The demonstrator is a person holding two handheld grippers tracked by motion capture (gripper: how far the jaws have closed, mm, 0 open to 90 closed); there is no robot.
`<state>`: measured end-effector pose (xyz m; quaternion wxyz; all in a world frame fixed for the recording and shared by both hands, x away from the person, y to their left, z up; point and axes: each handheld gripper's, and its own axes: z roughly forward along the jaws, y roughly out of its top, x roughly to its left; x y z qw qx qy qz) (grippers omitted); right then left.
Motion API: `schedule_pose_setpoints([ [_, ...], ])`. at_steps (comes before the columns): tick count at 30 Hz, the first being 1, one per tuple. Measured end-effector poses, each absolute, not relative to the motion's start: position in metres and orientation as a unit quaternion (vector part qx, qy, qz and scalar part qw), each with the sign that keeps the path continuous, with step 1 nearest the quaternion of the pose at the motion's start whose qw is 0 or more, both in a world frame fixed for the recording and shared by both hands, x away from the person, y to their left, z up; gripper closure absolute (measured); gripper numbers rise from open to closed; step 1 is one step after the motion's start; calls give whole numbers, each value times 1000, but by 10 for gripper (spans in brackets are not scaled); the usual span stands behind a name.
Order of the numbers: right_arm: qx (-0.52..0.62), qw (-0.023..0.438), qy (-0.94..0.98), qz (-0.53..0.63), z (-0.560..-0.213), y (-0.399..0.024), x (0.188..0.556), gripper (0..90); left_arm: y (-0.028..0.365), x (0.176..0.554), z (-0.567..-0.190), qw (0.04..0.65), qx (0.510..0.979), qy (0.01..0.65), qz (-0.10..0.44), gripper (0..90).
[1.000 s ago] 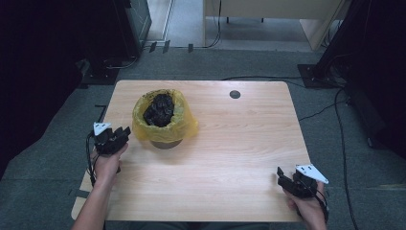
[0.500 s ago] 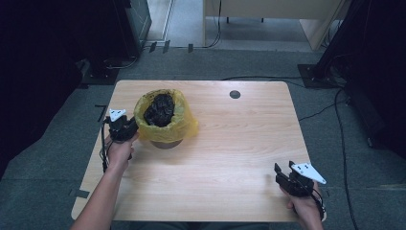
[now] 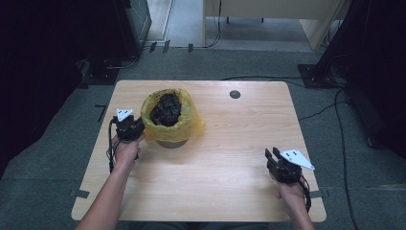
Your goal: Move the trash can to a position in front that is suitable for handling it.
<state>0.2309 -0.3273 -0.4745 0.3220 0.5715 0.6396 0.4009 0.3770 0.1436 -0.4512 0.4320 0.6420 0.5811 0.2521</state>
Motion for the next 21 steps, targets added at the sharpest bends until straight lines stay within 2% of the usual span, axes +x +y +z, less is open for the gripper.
schedule_pose_setpoints([
  [7, 562, 309, 643, 418, -457, -309, 256, 653, 132, 377, -451, 433, 652, 572, 246, 894],
  [9, 563, 309, 640, 423, -452, -303, 263, 690, 129, 377, -450, 434, 653, 570, 243, 894],
  [11, 564, 290, 634, 443, -445, -296, 274, 749, 124, 377, -450, 436, 655, 569, 240, 899],
  [21, 555, 290, 636, 452, -430, -264, 310, 789, 109, 378, -450, 440, 662, 560, 233, 900],
])
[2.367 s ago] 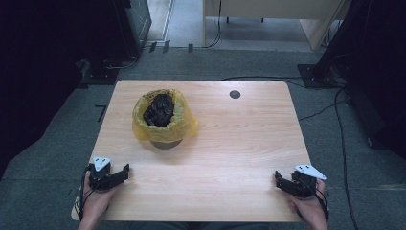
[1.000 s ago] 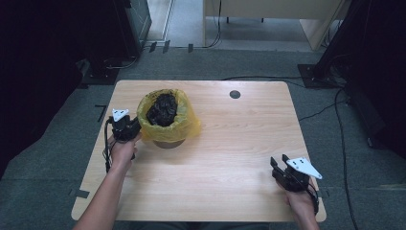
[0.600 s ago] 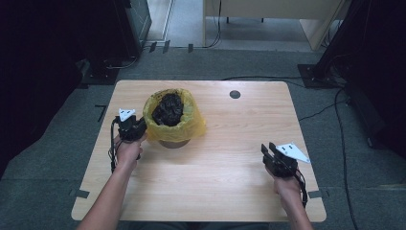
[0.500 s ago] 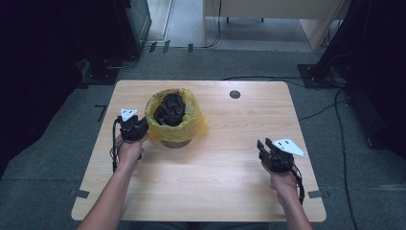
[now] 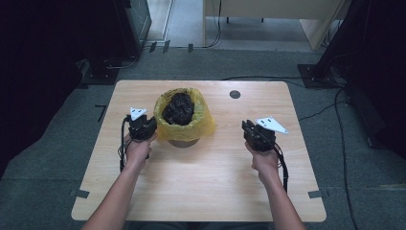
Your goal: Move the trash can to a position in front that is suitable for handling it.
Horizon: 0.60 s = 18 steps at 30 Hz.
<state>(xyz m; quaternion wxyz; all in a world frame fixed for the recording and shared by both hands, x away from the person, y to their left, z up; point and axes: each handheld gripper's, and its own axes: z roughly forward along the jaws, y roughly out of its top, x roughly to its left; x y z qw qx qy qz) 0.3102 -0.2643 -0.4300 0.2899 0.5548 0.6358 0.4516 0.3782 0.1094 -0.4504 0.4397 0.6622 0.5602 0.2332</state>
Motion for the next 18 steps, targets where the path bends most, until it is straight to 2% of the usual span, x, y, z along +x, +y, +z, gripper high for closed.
schedule_pose_setpoints([
  [18, 556, 283, 640, 449, -433, -224, 360, 840, 87, 380, -450, 437, 677, 546, 230, 900],
])
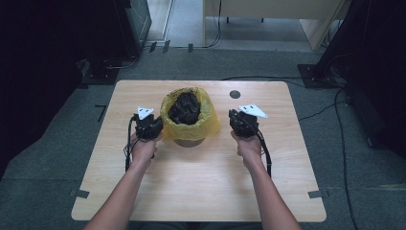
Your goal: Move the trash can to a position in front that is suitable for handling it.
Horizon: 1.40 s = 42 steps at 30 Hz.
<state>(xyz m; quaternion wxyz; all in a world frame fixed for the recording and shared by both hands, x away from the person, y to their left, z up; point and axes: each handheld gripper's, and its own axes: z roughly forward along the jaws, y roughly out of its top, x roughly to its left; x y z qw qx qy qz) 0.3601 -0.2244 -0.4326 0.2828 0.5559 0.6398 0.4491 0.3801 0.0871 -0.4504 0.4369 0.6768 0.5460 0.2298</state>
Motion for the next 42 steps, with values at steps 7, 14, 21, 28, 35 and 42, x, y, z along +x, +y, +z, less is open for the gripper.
schedule_pose_setpoints([
  [7, 546, 288, 646, 449, -439, -207, 377, 839, 74, 382, -450, 439, 685, 536, 225, 900],
  [14, 556, 264, 641, 457, -446, -203, 403, 829, 68, 390, -453, 445, 686, 533, 218, 900],
  [21, 545, 223, 645, 487, -453, -207, 420, 891, 64, 399, -455, 447, 685, 534, 212, 900],
  [28, 529, 239, 651, 489, -455, -208, 406, 900, 64, 393, -455, 451, 692, 521, 214, 900],
  [35, 526, 245, 658, 480, -455, -210, 385, 900, 62, 377, -456, 453, 696, 515, 211, 900],
  [42, 529, 246, 657, 478, -457, -215, 361, 900, 58, 353, -458, 457, 699, 509, 209, 900],
])
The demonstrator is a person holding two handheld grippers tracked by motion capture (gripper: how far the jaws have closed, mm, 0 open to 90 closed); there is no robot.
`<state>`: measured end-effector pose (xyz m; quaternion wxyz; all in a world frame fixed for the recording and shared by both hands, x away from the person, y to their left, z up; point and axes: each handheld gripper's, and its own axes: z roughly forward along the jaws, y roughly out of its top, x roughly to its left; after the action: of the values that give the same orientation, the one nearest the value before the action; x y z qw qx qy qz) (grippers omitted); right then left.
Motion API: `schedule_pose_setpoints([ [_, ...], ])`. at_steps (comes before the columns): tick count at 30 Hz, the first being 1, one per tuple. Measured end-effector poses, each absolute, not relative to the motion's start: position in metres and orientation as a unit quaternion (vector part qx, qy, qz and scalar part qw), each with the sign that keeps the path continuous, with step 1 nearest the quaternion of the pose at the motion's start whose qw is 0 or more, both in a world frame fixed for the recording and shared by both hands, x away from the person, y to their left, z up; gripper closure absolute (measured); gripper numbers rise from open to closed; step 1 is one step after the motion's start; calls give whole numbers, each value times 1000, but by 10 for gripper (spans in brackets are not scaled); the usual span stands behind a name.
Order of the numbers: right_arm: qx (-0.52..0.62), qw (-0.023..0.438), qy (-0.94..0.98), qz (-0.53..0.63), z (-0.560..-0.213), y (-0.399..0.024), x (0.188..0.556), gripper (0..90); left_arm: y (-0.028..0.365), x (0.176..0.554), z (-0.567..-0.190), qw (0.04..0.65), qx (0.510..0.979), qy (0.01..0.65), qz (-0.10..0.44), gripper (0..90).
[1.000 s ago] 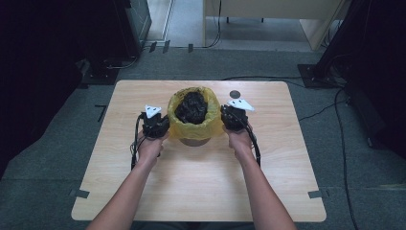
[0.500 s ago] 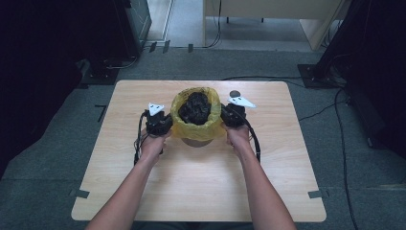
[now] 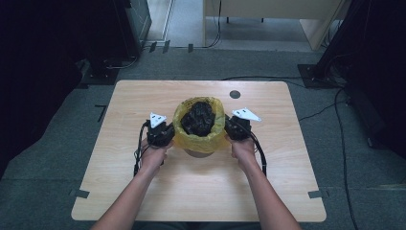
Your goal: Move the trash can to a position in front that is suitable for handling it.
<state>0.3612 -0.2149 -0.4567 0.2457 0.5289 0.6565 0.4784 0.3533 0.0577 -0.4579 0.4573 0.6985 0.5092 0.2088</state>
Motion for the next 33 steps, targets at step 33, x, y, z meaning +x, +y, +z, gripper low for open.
schedule_pose_setpoints([
  [33, 519, 236, 657, 493, -460, -229, 265, 900, 51, 266, -462, 472, 693, 504, 207, 900],
])
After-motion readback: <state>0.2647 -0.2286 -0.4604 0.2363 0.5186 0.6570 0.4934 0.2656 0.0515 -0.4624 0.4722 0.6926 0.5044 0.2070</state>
